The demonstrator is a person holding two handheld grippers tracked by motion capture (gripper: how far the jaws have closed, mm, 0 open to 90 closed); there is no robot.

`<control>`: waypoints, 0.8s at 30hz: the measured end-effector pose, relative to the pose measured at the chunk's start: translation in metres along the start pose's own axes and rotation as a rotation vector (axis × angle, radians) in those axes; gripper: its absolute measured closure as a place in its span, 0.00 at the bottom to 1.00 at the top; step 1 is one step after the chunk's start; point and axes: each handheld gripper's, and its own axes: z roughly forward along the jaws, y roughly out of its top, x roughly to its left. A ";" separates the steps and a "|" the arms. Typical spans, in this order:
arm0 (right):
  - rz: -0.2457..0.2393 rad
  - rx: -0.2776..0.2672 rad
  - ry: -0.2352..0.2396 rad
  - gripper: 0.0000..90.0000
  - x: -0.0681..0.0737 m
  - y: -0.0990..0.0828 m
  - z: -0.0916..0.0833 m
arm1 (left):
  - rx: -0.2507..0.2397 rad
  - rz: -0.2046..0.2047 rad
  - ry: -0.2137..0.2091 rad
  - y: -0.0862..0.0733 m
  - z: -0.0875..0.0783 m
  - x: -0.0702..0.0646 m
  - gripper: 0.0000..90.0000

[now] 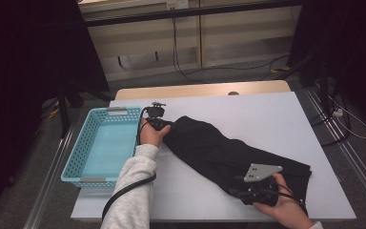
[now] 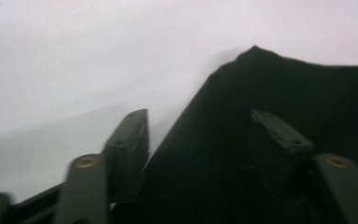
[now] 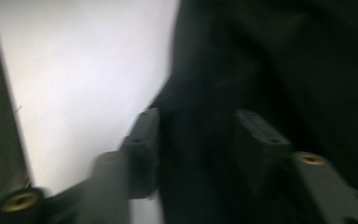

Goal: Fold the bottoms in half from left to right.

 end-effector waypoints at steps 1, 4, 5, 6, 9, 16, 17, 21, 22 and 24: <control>0.015 -0.009 -0.013 0.50 -0.003 0.001 -0.002 | 0.003 0.000 0.001 0.000 0.002 0.001 0.39; 0.034 -0.029 -0.028 0.48 -0.010 0.000 -0.007 | 0.004 0.039 0.013 -0.001 0.009 0.004 0.36; 0.036 -0.031 -0.036 0.45 -0.012 -0.001 -0.007 | 0.001 0.053 0.015 -0.001 0.010 0.004 0.36; 0.040 -0.029 -0.045 0.43 -0.014 -0.001 -0.007 | -0.002 0.056 0.016 0.000 0.011 0.003 0.36; 0.075 -0.041 -0.084 0.35 -0.023 -0.005 -0.009 | 0.016 0.095 0.026 0.000 0.012 -0.003 0.40; 0.149 -0.080 -0.226 0.37 -0.053 -0.011 -0.030 | 0.039 0.049 -0.050 -0.002 0.008 -0.003 0.84; 0.164 -0.079 -0.248 0.38 -0.058 -0.014 -0.033 | 0.035 0.037 -0.067 -0.003 0.008 -0.003 0.93; 0.229 -0.068 -0.341 0.48 -0.079 -0.027 -0.044 | 0.048 0.042 -0.053 -0.002 0.007 -0.008 0.95; 0.240 -0.067 -0.345 0.51 -0.083 -0.029 -0.045 | 0.049 0.031 -0.049 -0.002 0.007 -0.008 0.95; 0.274 -0.070 -0.334 0.57 -0.088 -0.033 -0.045 | 0.048 0.025 -0.038 -0.001 0.006 -0.008 0.95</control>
